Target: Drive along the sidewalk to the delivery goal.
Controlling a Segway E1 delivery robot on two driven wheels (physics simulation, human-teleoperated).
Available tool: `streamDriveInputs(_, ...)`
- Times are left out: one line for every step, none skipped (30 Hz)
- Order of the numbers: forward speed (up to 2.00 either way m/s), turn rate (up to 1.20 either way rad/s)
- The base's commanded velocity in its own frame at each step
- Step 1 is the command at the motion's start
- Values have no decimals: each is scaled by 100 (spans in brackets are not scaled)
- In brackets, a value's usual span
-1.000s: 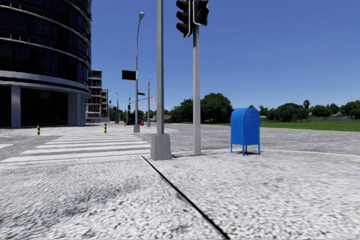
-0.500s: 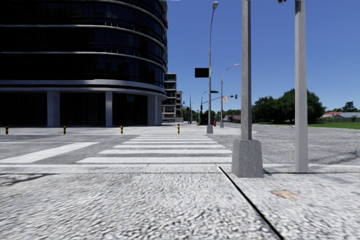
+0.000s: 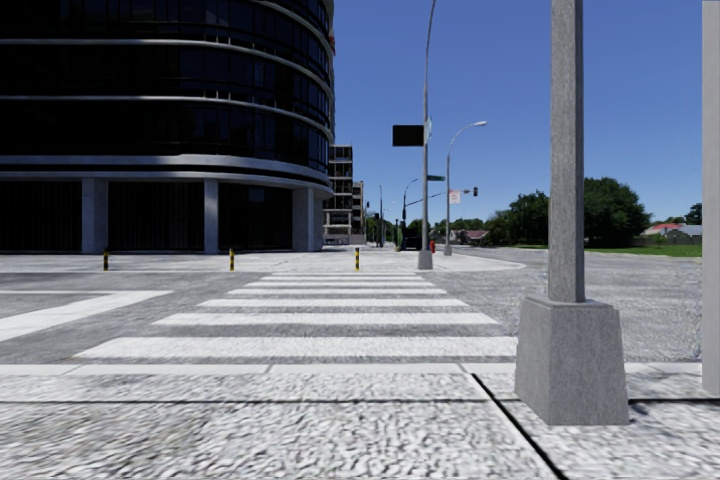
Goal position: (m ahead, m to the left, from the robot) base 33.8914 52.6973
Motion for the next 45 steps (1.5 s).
streamDriveInputs(200,0)
streamDriveInputs(200,0)
streamDriveInputs(200,0)
streamDriveInputs(200,0)
streamDriveInputs(200,0)
streamDriveInputs(200,0)
streamDriveInputs(200,0)
streamDriveInputs(200,0)
streamDriveInputs(200,0)
streamDriveInputs(200,0)
streamDriveInputs(200,0)
streamDriveInputs(200,0)
streamDriveInputs(200,0)
streamDriveInputs(200,0)
streamDriveInputs(200,0)
streamDriveInputs(200,0)
streamDriveInputs(200,0)
streamDriveInputs(200,0)
streamDriveInputs(200,0)
streamDriveInputs(200,0)
streamDriveInputs(200,0)
streamDriveInputs(200,0)
streamDriveInputs(200,0)
streamDriveInputs(200,0)
streamDriveInputs(200,0)
streamDriveInputs(200,0)
streamDriveInputs(200,0)
streamDriveInputs(200,0)
streamDriveInputs(200,0)
streamDriveInputs(200,0)
streamDriveInputs(200,0)
streamDriveInputs(200,0)
streamDriveInputs(200,0)
streamDriveInputs(200,0)
streamDriveInputs(200,0)
streamDriveInputs(200,0)
streamDriveInputs(200,0)
streamDriveInputs(200,0)
streamDriveInputs(200,0)
streamDriveInputs(200,0)
streamDriveInputs(200,0)
streamDriveInputs(200,0)
streamDriveInputs(200,0)
streamDriveInputs(200,0)
streamDriveInputs(200,0)
